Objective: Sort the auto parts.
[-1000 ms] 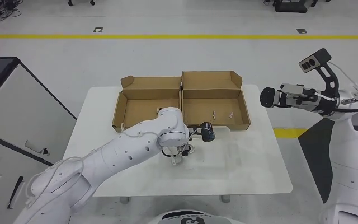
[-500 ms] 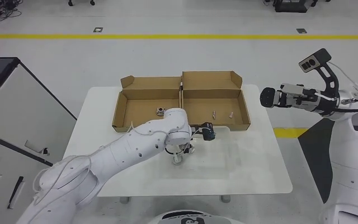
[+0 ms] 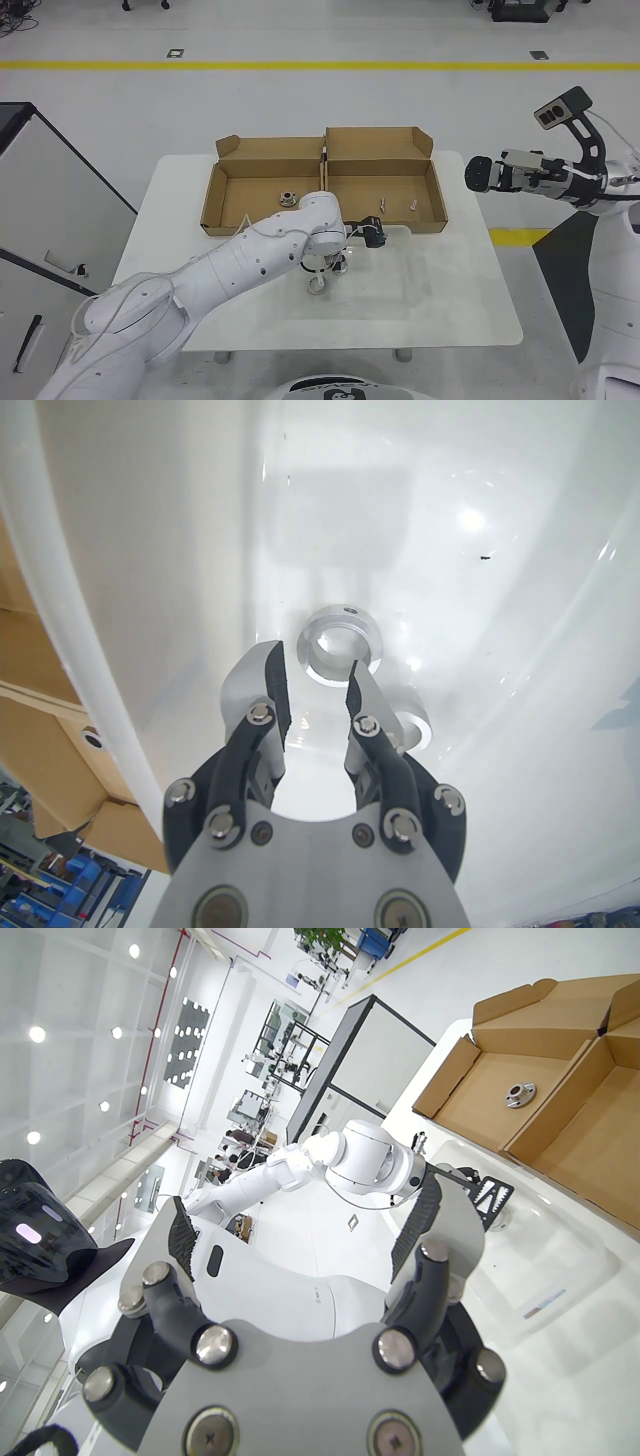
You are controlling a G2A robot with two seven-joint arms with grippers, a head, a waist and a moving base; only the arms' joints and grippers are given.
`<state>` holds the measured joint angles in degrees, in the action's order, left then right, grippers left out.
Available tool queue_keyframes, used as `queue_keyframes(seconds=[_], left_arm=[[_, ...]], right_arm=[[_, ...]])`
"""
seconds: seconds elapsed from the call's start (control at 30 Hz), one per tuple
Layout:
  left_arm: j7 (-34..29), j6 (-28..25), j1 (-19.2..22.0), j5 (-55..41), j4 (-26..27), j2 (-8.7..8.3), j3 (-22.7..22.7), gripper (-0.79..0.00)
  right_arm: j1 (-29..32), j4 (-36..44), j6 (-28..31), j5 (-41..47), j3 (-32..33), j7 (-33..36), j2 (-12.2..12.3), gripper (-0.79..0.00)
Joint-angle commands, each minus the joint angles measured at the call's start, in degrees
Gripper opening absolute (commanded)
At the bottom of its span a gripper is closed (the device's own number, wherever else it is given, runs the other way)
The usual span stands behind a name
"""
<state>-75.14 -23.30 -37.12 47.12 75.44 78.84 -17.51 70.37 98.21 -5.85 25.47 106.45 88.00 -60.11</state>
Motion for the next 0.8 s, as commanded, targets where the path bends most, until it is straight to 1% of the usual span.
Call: queue_keyframes(seconds=[0.0, 0.13, 0.23, 0.4, 0.53, 0.77], left_arm=[[-0.10, -0.07, -0.04, 0.15, -0.61, 0.21, 0.09, -0.499], [-0.21, -0.48, -0.09, -0.10, -1.34, 0.68, 0.18, -0.505], [-0.40, -1.32, -0.16, -0.69, -1.77, 1.01, 0.27, -0.483], [-0.70, -4.21, -0.26, -3.75, -2.24, 1.29, -0.15, -0.465], [-1.14, -4.71, -0.06, -5.24, -2.48, 1.40, 0.16, -0.437], [-0.93, -4.71, 0.59, -5.86, -2.99, 1.41, 0.33, -0.459]], right_arm=[[0.00, 0.00, 0.00, 0.00, 0.00, 0.00, 0.00, 0.000], [0.00, 0.00, 0.00, 0.00, 0.00, 0.00, 0.00, 0.000], [0.00, 0.00, 0.00, 0.00, 0.00, 0.00, 0.00, 0.000], [0.00, 0.00, 0.00, 0.00, 0.00, 0.00, 0.00, 0.000], [0.00, 0.00, 0.00, 0.00, 0.00, 0.00, 0.00, 0.000], [0.00, 0.00, 0.00, 0.00, 0.00, 0.00, 0.00, 0.000]])
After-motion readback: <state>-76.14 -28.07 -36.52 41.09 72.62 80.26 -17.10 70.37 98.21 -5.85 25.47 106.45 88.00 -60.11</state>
